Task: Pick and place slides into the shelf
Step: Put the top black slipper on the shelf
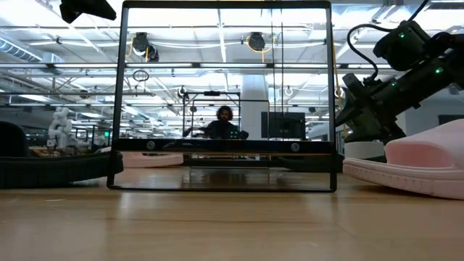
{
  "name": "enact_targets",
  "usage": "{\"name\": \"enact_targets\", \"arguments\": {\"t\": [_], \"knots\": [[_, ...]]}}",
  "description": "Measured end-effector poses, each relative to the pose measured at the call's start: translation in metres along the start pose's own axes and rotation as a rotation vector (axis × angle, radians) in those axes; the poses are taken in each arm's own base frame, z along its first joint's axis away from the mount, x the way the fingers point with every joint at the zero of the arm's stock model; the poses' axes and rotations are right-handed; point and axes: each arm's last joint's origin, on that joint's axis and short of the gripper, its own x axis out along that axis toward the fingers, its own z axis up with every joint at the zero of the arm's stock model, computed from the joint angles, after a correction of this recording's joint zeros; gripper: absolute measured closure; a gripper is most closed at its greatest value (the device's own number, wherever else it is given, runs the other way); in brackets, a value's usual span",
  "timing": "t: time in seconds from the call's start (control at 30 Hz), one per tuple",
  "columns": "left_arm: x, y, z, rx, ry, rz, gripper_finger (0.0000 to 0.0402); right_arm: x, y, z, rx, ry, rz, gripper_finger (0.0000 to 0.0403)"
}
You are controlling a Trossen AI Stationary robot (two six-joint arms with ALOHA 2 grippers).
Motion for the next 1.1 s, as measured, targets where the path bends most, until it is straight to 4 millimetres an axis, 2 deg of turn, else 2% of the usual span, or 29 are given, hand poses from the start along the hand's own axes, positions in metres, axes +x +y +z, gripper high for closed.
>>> {"name": "enact_targets", "arguments": {"t": [0.47,1.1], "knots": [[0.0,0.0,-0.0001,0.0,0.001,0.0,0.0375,0.0,0.0013,-0.0006,-0.112,0.029,0.031,0.0186],[-0.0002,0.003,-0.0055,0.046,0.051,0.03,0.0376,0.0012,-0.0051,0.0021,0.01,0.025,-0.024,0.0186]]}}
